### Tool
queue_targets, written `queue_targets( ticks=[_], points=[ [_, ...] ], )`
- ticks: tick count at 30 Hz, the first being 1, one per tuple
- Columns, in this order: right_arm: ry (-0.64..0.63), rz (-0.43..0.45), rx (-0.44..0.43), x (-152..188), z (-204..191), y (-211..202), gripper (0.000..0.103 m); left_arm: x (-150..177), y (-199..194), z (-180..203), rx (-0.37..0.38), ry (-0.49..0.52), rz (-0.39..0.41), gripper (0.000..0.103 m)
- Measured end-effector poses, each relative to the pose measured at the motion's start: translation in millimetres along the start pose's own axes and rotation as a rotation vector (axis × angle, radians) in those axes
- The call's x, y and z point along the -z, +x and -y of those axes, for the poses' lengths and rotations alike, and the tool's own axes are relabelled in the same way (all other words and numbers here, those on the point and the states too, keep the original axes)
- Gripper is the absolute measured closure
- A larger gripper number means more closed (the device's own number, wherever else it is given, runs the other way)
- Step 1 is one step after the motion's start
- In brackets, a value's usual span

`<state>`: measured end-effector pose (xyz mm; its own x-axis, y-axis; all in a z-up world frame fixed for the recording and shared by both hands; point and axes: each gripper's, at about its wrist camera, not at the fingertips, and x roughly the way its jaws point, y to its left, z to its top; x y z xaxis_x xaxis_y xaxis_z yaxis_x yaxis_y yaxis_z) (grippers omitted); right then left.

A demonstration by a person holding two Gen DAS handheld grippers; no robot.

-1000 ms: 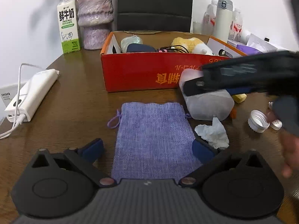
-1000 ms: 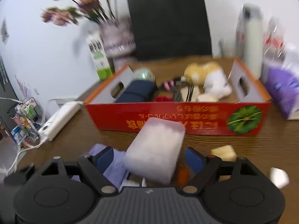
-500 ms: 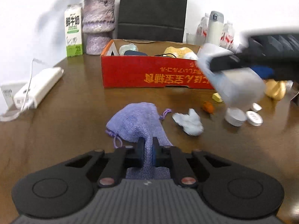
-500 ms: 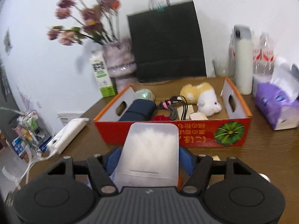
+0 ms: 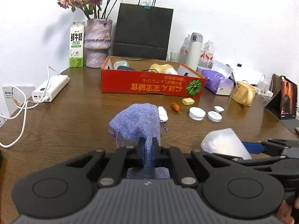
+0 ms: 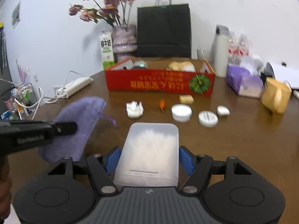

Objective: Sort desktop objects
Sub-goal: 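Carry the purple bag and clear plastic box over the box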

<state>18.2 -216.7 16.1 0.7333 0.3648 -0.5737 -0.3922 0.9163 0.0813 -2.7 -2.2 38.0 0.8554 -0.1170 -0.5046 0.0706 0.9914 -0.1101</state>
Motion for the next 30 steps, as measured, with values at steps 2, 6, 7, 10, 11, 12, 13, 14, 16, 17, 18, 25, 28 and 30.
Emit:
queue_targets(
  ticks=[2,6,7,10,11,12,13,14,16,17,18,25,28,30],
  points=[
    [0.005,0.008,-0.001,0,0,-4,0.036,0,-1,1,0.005,0.002,0.002,0.096],
    [0.072,0.034,-0.096,-6,11,-12,0.036,0,2,-1,0.003,-0.003,-0.003,0.096],
    [0.083,0.036,-0.114,-8,12,-12,0.036,0,2,-3,0.001,-0.005,-0.006,0.096],
    [0.119,0.041,-0.180,-10,18,-13,0.036,2,5,-7,-0.010,-0.017,-0.015,0.096],
    [0.142,0.043,-0.204,-10,21,-13,0.036,2,5,-8,-0.013,-0.022,-0.015,0.096],
    [0.159,0.041,-0.218,-11,22,-13,0.036,2,6,-10,-0.015,-0.026,-0.018,0.095],
    [0.169,0.044,-0.218,-12,23,-13,0.036,2,7,-11,-0.019,-0.030,-0.022,0.095],
    [0.168,0.053,-0.211,-12,24,-13,0.036,1,8,-13,-0.024,-0.037,-0.026,0.095],
    [0.178,0.064,-0.246,-12,27,-14,0.036,0,9,-16,-0.029,-0.039,-0.023,0.095],
    [0.217,0.062,-0.300,-13,33,-13,0.036,-1,10,-17,-0.034,-0.039,-0.021,0.095],
    [0.261,0.057,-0.352,-13,38,-11,0.036,-3,10,-19,-0.036,-0.042,-0.017,0.095],
    [0.371,0.108,-0.469,-30,63,-7,0.036,-41,20,-29,-0.035,-0.042,0.051,0.095],
    [0.272,0.146,-0.334,-53,59,-1,0.036,-73,31,-34,-0.009,-0.046,0.095,0.095],
    [0.227,0.176,-0.276,-77,62,5,0.036,-103,45,-34,0.024,-0.057,0.136,0.095]
  ],
)
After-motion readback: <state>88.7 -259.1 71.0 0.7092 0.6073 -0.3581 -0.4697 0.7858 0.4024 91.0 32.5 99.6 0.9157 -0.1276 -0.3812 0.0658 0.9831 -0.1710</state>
